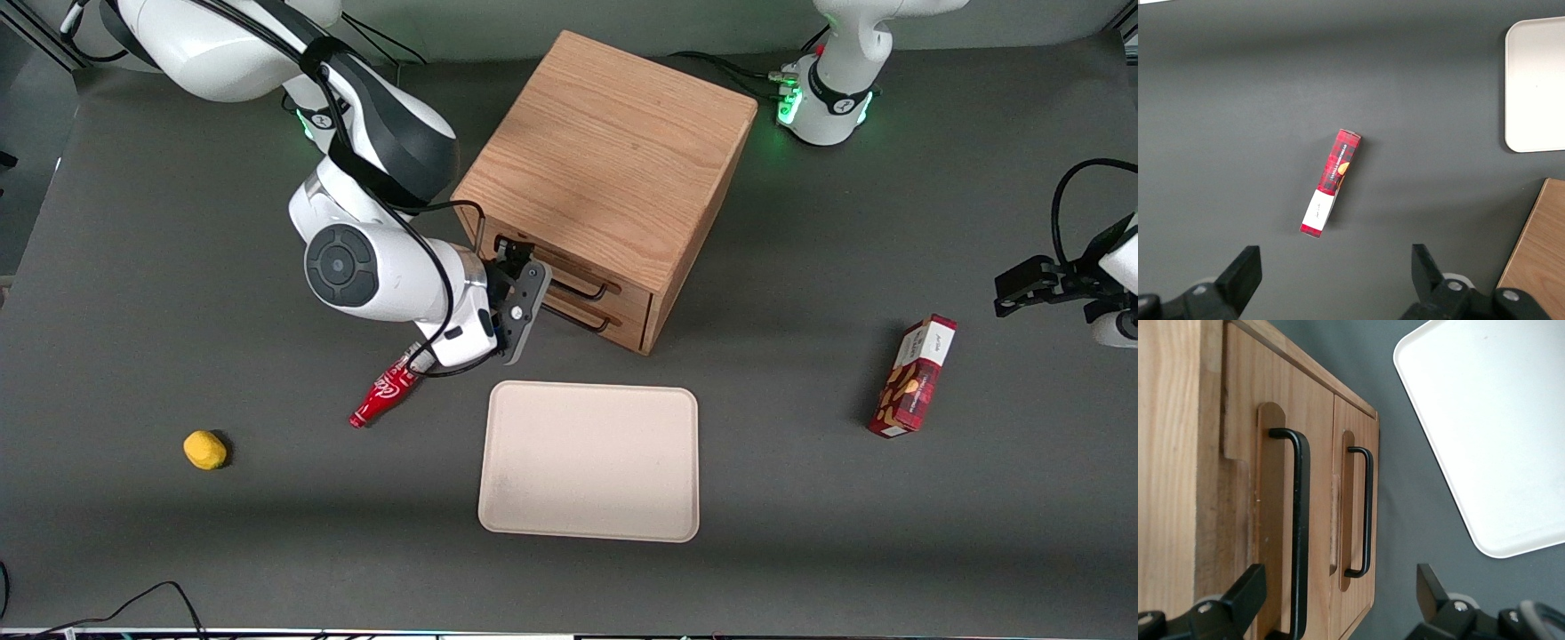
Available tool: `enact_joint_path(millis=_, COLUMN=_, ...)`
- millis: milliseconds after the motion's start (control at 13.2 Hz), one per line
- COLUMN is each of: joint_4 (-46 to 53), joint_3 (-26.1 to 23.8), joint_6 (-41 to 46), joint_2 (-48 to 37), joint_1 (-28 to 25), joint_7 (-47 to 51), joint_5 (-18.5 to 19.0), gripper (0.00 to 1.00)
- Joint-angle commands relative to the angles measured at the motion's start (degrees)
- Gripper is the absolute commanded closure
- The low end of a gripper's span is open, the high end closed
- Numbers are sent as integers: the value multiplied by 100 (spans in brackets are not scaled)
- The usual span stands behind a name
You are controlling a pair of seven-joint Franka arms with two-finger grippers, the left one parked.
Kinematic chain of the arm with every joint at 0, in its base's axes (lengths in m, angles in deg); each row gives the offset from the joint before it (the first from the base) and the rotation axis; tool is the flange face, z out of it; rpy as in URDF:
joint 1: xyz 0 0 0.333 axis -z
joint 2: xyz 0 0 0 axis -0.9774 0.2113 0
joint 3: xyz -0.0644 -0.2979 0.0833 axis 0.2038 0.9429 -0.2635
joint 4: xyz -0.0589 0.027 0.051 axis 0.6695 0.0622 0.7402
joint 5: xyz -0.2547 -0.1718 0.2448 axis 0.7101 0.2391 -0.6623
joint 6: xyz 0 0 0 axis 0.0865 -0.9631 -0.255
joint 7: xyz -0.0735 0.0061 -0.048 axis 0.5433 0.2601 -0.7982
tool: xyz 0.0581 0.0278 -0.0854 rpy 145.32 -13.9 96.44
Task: Open upper drawer
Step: 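Hook the right gripper fingers around the upper drawer's black handle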
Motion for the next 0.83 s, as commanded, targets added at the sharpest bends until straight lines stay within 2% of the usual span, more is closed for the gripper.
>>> enact_joint_path(millis=0, joint_4=-41, joint_3=3, joint_6=-186, joint_2=116, joint_1=-23, joint_7=-310, joint_5=-119, gripper=0)
enact_joint_path(millis=756, joint_4=-515, joint_3=-41, joint_6=-827, joint_2=230, joint_1=-32, joint_7=-354, joint_5=-119, gripper=0)
